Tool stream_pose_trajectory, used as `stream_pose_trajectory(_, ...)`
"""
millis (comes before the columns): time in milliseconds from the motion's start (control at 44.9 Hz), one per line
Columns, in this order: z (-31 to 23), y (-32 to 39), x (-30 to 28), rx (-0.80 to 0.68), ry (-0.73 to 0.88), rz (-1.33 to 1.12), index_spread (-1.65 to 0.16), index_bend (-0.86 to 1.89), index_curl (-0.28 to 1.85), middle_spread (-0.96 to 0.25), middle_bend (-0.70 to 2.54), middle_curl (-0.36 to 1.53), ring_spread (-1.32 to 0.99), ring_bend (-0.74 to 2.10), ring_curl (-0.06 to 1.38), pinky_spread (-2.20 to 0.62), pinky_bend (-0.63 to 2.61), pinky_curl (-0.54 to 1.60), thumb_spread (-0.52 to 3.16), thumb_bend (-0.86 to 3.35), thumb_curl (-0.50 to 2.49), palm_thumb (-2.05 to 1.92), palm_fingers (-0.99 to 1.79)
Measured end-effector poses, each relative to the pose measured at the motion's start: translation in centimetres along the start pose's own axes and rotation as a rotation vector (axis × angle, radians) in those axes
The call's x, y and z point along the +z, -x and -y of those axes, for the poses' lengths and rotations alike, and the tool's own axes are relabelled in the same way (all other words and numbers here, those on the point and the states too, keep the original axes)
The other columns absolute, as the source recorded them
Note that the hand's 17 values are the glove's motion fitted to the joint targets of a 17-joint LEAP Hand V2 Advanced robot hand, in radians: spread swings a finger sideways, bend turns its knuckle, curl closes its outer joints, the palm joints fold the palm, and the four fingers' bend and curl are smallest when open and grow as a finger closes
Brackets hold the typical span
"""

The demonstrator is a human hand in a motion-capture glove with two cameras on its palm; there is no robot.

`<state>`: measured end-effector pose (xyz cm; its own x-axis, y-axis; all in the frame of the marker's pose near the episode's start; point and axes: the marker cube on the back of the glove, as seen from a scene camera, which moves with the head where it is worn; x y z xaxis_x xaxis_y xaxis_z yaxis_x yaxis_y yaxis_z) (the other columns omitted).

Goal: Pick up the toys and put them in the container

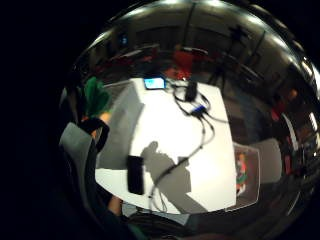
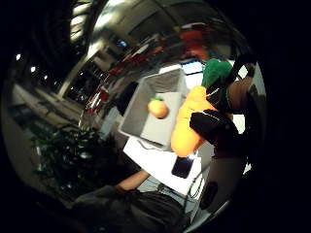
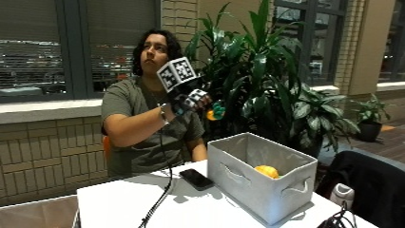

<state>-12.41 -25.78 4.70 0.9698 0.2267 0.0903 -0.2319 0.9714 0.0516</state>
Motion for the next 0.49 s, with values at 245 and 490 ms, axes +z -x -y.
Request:
stream_pose_trajectory(245, 6.7, 8.1, 8.3, -0.078, 0.172, -0.042, -0.31, 0.88, 0.54, -0.61, 1.65, 1.36, -0.72, 1.78, 1.13, -0.57, 1.58, 0.98, 1.47, 0.10, 0.22, 0.43, 0.62)
stream_pose_trajectory(490, 4.5, 5.3, 10.4, -0.155, 0.228, -0.076, -0.33, 0.71, 0.51, -0.59, 1.50, 1.32, -0.72, 1.78, 1.14, -0.57, 1.68, 1.03, 1.34, -0.02, 0.20, 0.28, 0.37)
